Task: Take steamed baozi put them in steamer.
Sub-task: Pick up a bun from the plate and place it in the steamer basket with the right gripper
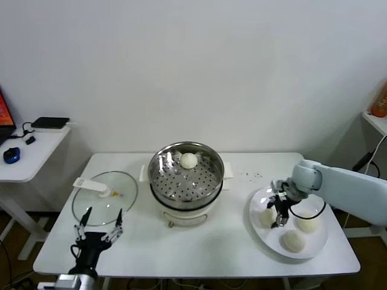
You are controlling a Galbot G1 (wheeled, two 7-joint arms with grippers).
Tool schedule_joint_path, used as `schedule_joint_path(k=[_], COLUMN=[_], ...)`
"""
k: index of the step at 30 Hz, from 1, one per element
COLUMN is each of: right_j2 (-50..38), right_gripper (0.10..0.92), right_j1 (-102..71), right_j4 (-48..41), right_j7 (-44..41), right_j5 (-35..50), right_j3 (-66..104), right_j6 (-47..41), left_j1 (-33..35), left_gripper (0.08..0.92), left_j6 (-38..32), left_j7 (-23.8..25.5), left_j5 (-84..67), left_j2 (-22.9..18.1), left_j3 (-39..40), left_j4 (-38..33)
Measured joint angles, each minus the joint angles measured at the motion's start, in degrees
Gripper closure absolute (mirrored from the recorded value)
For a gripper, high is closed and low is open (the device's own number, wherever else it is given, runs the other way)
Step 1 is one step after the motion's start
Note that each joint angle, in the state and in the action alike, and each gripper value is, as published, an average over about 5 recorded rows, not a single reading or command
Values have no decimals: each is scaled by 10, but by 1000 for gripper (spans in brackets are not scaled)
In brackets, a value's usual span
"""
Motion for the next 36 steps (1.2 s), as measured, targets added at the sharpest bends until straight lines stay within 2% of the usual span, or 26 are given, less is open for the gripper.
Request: schedule_joint_path(k=[9,18,26,36], right_j2=[22,82,174,319], right_gripper=[321,320,320,313], right_j1=[136,282,333,310], right_j4=[11,-2,-36,-114], right_j7=[-23,-47,-56,-59], right_j5=[83,199,267,296], right_j3=[-70,-143,-153,-126], right_j6=[4,6,2,-6], left_j1=[-1,-3,-1,1], left_gripper=[177,177,177,177], left_j6=[2,3,4,5], left_j7=[-1,-1,-2,-5], left_j5=[2,12,17,25], left_j2=[0,-1,0,1], left_j3=[2,8,8,6], left_j4=[-4,-6,-11,-19])
